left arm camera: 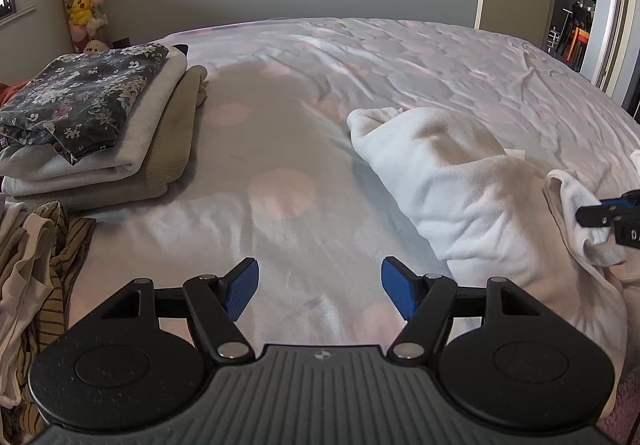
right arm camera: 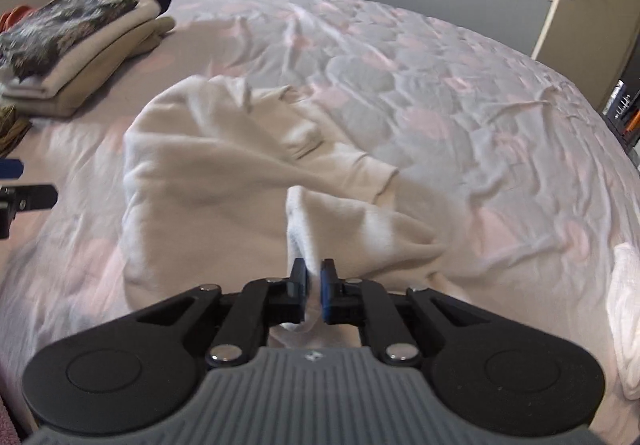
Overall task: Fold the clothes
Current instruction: 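Drag the shirt across the bed with the right tool, spreading it out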
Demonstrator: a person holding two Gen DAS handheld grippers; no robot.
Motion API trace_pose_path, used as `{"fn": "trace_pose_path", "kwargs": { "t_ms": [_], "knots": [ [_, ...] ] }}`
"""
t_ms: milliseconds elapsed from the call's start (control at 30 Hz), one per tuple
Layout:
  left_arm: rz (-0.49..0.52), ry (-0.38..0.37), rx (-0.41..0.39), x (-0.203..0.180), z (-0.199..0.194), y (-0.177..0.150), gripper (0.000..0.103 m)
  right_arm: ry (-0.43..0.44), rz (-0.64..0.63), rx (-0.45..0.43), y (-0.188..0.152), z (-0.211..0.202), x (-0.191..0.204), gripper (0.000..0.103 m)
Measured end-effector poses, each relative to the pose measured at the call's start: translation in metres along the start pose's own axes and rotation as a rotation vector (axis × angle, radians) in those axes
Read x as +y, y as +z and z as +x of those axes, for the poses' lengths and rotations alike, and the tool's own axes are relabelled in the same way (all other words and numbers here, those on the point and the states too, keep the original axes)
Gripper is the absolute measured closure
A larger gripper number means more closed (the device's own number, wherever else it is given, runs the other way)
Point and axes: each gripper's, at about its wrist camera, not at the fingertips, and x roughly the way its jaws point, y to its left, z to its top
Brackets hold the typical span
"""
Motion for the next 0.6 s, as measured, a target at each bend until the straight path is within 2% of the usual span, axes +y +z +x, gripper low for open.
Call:
{"fn": "trace_pose_path", "kwargs": {
  "t_ms": [67, 333, 467, 567, 600],
  "knots": [
    [0.007, -0.001, -0.003, -0.001, -0.001, 0.000, 0.036, -0.070, -0.015, -0.013, 0.003, -0.008, -0.014, 0.095],
    [0.049, -0.026, 0.003, -0.011, -0.002, 0.010, 0.036, -0.317, 0.109, -0.009, 0.003, -0.026, -0.101, 0.092],
    [0.070, -0.046, 0.011, -0.017, -0.002, 0.018, 0.036, -0.260, 0.183, -0.004, -0.006, -0.032, -0.119, 0.083],
    [0.091, -0.063, 0.012, -0.022, 0.000, 0.027, 0.036, -0.181, 0.183, -0.040, -0.005, -0.031, -0.108, 0.080],
    [0.101, -0.073, 0.009, -0.026, 0.002, 0.033, 0.036, -0.144, 0.187, -0.053, -0.003, -0.028, -0.103, 0.074]
  ]
}}
